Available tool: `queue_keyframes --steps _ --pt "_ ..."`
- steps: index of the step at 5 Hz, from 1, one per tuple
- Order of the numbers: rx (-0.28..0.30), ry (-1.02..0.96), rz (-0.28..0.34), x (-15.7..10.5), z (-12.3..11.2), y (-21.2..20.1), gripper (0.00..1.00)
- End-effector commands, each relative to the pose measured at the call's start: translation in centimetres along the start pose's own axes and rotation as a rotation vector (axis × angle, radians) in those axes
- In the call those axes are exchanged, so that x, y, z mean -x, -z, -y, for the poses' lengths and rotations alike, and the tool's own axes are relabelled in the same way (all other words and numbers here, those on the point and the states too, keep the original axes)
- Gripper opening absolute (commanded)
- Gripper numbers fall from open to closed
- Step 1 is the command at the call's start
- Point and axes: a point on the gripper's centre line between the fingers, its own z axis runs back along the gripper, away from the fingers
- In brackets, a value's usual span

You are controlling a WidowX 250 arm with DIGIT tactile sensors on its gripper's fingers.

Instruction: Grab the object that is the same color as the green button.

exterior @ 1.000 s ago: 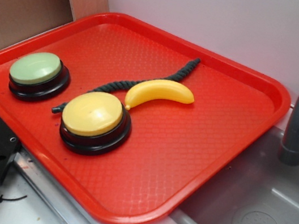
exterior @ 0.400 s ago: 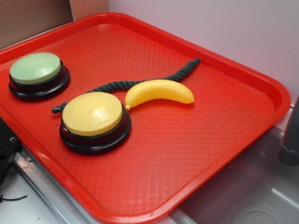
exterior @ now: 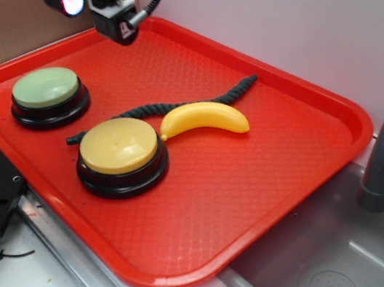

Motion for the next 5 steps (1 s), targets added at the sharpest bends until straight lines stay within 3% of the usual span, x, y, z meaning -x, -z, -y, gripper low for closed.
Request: queue_keyframes --steps 1,3,5 --pt "0.025 0.157 0.007 -3.0 0.6 4.6 1.0" --pt "0.048 0.257 -0.055 -2.6 2.3 7.9 1.0" --pt "0.059 0.317 -0.073 -1.6 3.3 9.1 1.0"
